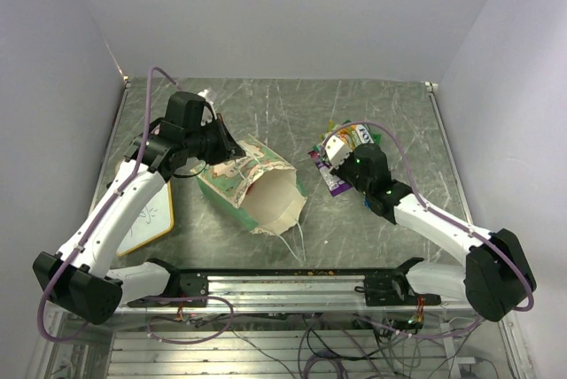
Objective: Take the snacks out of the paper bag
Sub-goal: Place the snack at the center of the board.
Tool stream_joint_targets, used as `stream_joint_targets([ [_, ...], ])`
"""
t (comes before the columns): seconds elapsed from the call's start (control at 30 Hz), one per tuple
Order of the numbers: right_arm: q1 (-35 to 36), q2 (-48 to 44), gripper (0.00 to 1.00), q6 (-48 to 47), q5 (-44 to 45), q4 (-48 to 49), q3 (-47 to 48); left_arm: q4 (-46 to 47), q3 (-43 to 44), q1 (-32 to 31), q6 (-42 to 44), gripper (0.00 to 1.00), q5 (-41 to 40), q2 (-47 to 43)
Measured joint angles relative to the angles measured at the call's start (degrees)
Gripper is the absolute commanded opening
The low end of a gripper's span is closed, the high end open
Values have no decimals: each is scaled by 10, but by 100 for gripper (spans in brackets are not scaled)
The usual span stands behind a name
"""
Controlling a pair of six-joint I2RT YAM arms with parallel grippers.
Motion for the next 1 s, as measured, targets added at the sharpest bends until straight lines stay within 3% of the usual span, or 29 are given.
stream_joint_targets([
  [0.17,0,-4,37,-4,-7,-5,3,0,-1,0,4,7,7,0],
  [0.47,0,-112,59,-1,-71,-72,19,5,-54,0,1,7,18,-20],
  [0.67,7,-172,59,-40,-223,-104,23,9,-61,0,1,7,20,-23],
  [0.8,58,-185,59,-50,-304,-97,18,13,-76,0,1,7,21,-31],
  [1.0,171,-146,59,1,-288,-27,3,13,-76,0,2,7,25,-30],
])
